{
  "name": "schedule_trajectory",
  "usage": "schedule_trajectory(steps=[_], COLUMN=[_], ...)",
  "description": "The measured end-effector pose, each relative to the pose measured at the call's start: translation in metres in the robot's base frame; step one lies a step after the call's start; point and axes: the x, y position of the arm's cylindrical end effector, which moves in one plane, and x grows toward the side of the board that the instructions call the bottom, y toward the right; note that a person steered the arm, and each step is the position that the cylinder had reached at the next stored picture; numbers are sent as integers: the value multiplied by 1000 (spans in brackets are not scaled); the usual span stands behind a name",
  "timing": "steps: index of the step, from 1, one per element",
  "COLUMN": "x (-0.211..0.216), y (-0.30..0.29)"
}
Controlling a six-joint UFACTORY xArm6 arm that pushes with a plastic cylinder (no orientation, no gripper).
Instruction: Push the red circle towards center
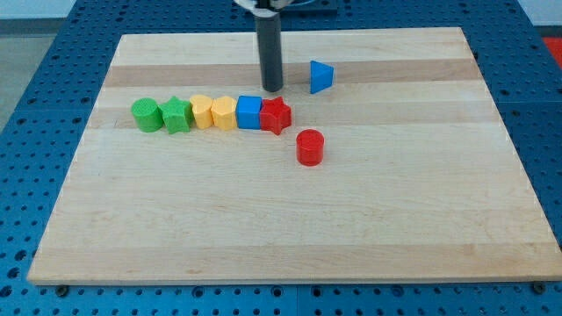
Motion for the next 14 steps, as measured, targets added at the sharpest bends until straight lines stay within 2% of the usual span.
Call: schedule_trajectory(steps=[1,2,4,6,8,11,14], x=[3,31,88,122,126,104,110], y=[33,47,47,20,-13,-15,-21])
